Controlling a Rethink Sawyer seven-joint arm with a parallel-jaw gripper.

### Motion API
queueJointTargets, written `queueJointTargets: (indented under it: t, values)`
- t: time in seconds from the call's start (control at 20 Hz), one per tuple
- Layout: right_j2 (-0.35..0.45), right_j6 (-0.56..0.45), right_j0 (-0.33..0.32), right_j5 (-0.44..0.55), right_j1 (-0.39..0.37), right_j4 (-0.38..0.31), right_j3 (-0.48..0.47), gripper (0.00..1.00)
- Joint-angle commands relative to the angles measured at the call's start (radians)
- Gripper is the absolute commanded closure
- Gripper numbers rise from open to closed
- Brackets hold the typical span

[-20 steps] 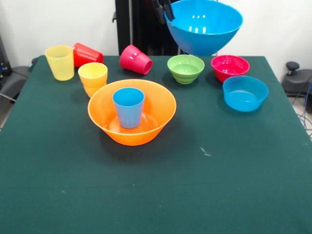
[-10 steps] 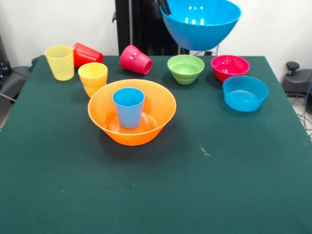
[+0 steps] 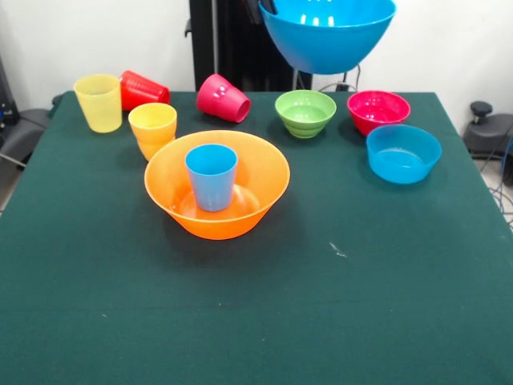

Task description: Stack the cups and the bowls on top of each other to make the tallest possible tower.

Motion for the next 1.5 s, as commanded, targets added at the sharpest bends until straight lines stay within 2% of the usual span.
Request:
queueJointTargets:
  t: [0.05, 0.4, 0.65, 0.9, 1.5]
  values:
    - [0.048, -0.270, -0.002, 0.127, 0.116, -0.096, -0.040, 1.00]
    - [0.027, -0.302, -0.026, 0.177, 0.156, -0.161, -0.078, 1.00]
    - [0.032, -0.306, -0.042, 0.234, 0.133, -0.187, -0.101, 1.00]
    - [0.023, -0.303, -0.042, 0.258, 0.148, -0.227, -0.126, 1.00]
    - [0.035, -0.337, -0.066, 0.301, 0.178, -0.270, -0.170, 1.00]
